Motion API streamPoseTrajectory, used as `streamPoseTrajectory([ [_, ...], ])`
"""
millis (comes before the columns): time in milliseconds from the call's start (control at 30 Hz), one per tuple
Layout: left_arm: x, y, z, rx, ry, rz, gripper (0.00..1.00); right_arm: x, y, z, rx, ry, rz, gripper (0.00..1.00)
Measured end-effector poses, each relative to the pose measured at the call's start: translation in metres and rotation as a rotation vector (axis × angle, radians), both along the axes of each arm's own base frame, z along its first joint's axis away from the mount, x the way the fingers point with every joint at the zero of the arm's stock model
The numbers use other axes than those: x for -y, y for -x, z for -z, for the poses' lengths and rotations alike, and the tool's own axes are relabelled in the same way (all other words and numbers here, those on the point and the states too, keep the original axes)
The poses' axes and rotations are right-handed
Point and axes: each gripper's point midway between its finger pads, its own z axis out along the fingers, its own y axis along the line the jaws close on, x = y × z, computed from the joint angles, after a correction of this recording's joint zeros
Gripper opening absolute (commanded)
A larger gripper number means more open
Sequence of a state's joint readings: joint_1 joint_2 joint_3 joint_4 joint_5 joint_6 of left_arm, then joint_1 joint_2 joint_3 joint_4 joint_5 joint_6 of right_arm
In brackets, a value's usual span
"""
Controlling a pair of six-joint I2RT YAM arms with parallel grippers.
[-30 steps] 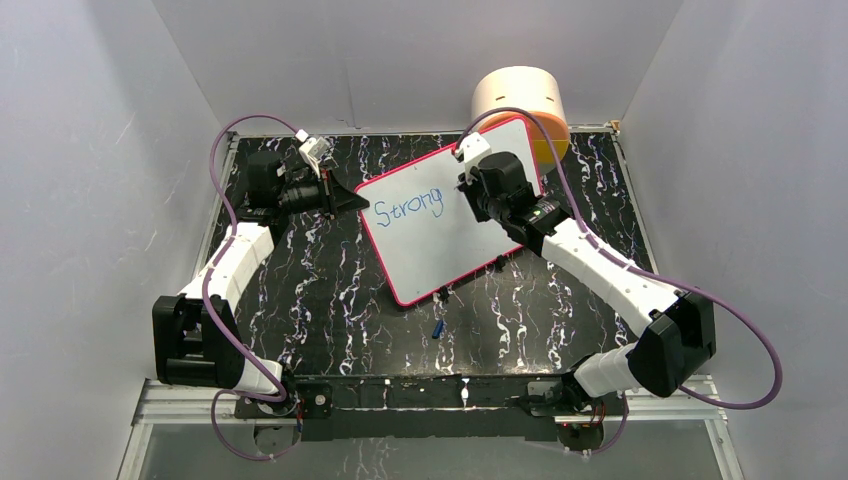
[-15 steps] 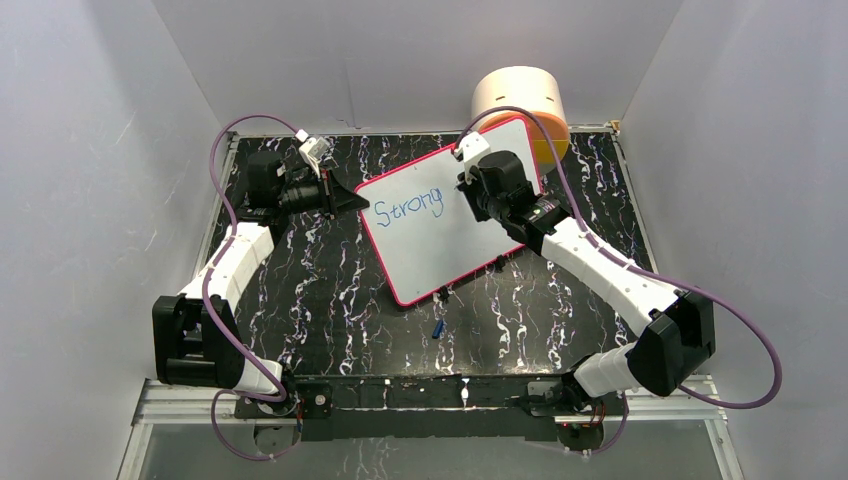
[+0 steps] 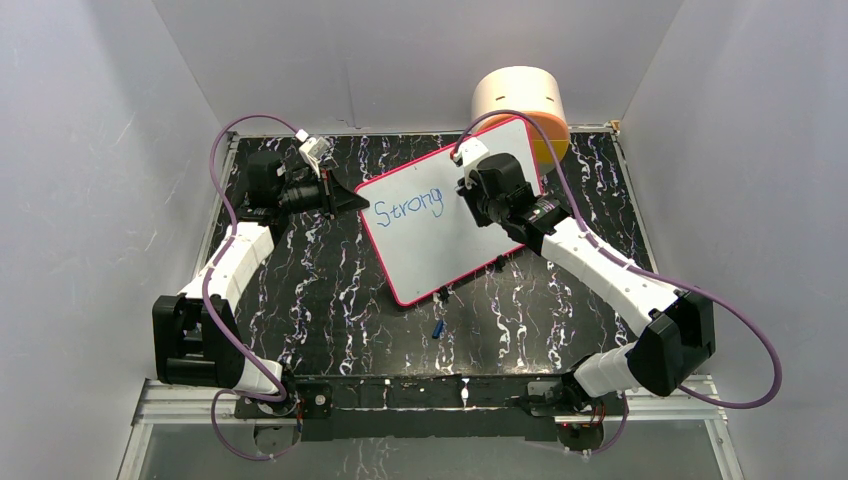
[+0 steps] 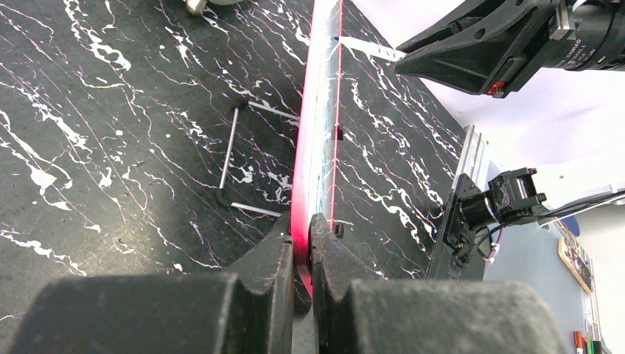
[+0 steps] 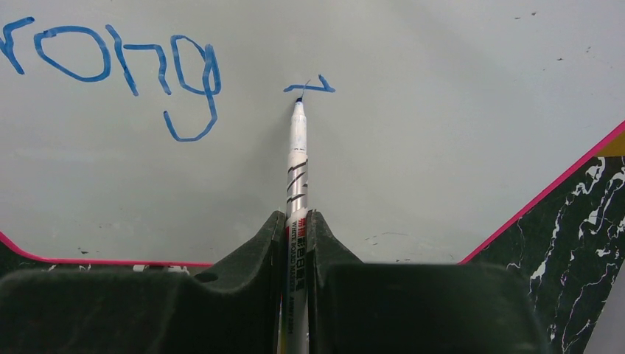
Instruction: Write a sentence on the whiteboard
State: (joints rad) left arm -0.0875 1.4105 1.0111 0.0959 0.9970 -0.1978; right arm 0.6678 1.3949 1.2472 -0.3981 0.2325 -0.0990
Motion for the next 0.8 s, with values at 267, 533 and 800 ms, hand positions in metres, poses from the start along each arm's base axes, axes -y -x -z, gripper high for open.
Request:
streamPoseTrajectory([
  [267,0.0,0.0,0.0,0.0,0.0,0.0,0.0,0.0,0.001,0.001,-0.006,-0.005,0.006,0.0],
  [533,0.0,0.0,0.0,0.0,0.0,0.0,0.0,-0.002,-0.004,-0.005,0.017,-0.024,0.012,0.0],
  [800,0.0,0.0,0.0,0.0,0.0,0.0,0.0,-0.002,-0.008,-0.009,0.041,-0.031,0.026,0.0],
])
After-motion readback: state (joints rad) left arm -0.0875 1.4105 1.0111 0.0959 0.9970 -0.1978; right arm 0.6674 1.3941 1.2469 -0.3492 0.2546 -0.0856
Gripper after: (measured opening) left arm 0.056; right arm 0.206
